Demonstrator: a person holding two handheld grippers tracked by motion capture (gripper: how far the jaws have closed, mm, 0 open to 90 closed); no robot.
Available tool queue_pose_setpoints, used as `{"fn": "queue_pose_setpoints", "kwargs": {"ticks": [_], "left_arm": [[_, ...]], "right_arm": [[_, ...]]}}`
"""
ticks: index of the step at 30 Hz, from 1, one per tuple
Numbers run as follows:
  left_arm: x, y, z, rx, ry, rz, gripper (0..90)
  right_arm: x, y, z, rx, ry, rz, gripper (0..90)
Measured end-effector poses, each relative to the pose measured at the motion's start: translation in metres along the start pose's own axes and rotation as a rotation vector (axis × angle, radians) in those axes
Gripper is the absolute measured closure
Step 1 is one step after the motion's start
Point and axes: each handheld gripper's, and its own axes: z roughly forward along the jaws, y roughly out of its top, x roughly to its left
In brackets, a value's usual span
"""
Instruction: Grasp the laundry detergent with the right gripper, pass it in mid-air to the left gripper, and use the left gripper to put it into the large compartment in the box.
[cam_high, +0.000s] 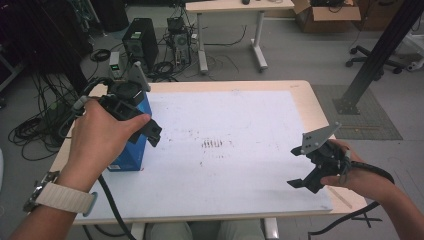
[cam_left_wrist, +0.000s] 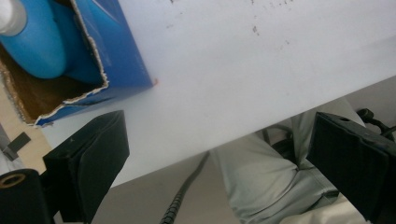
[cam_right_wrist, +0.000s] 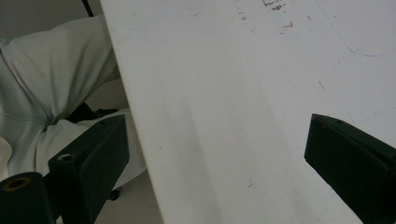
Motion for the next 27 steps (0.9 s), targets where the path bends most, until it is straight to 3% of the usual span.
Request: {"fn": "queue_pose_setpoints", "kwargs": {"ticks": [15,27], "left_arm": [[-0.021,0.011,0.002,0.010,-0.037,0.056,5.0],[-0.032,0.025,0.007,-0.022,-0.063,0.089,5.1]], "right_arm": [[-0.003,0.001,-0.001,0.002,-0.002,0.006,6.4],[-0.006,0.005,0.001,0.009,0.007,0.001,6.4]]}}
